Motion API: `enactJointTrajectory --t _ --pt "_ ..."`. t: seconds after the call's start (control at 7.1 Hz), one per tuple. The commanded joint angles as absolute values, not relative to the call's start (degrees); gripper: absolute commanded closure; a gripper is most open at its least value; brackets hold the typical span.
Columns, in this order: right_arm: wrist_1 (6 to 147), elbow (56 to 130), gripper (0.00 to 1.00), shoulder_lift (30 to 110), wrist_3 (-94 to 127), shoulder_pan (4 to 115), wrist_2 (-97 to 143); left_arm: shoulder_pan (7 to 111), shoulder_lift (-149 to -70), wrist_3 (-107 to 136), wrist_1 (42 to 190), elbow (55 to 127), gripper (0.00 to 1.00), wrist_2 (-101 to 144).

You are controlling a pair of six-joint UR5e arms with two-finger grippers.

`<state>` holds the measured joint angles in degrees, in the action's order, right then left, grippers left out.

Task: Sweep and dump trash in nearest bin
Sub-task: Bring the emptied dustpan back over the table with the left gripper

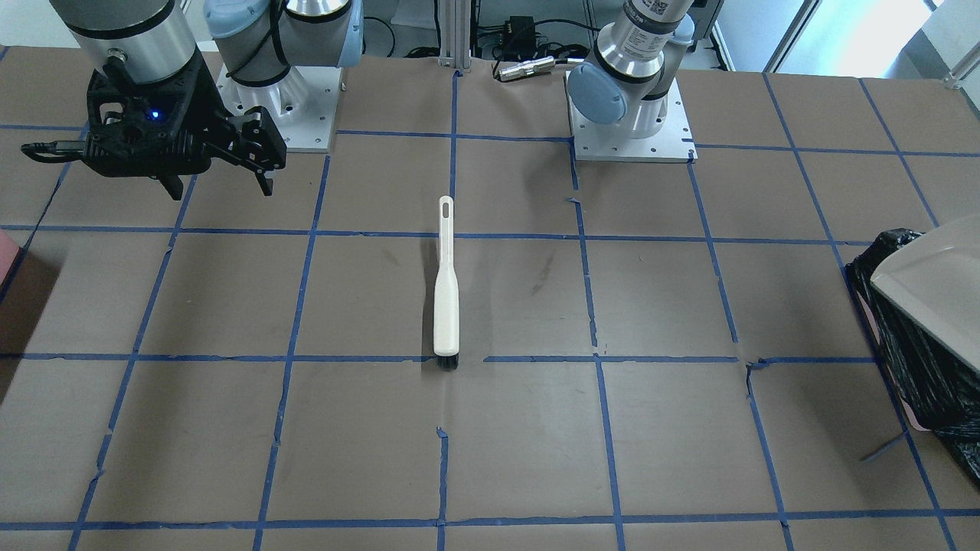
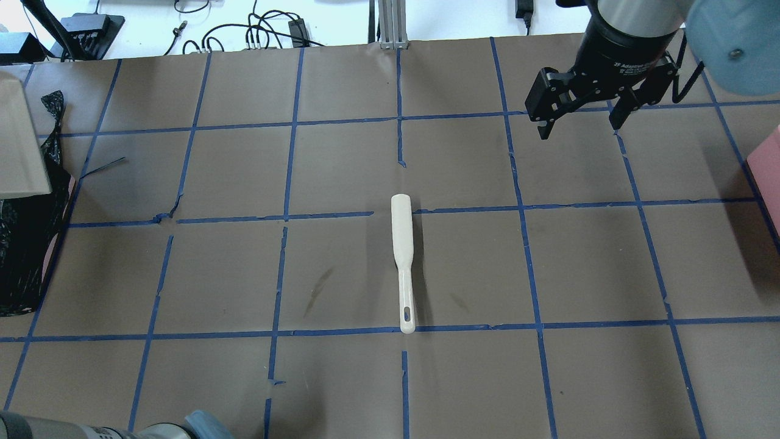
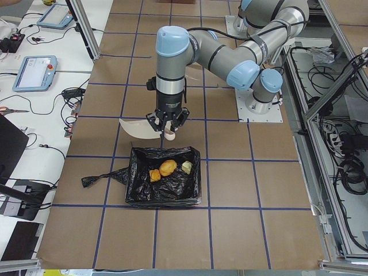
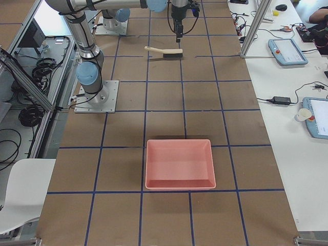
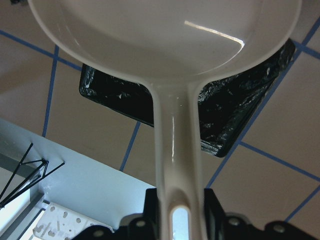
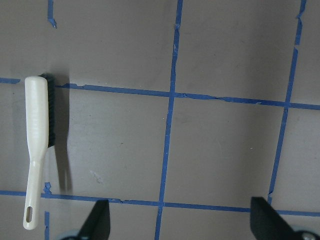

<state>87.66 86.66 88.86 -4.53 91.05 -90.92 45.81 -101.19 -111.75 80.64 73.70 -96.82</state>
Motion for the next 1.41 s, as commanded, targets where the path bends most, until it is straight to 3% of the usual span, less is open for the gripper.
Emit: enactJointTrajectory --t 0.0,0.7,1.27 --pt "87.7 86.7 0.00 88.9 -4.5 91.1 -90.9 54.4 -101.4 -98.6 83.7 74.9 0.98 -93.7" --pt "87.7 86.6 0.00 88.9 -4.3 91.1 -90.9 72.2 -102.7 -67.6 78.8 84.3 0.98 -91.5" --pt "87.9 86.6 0.00 88.9 -4.2 91.1 -90.9 87.1 -106.4 -41.5 77.0 84.5 0.98 -91.1"
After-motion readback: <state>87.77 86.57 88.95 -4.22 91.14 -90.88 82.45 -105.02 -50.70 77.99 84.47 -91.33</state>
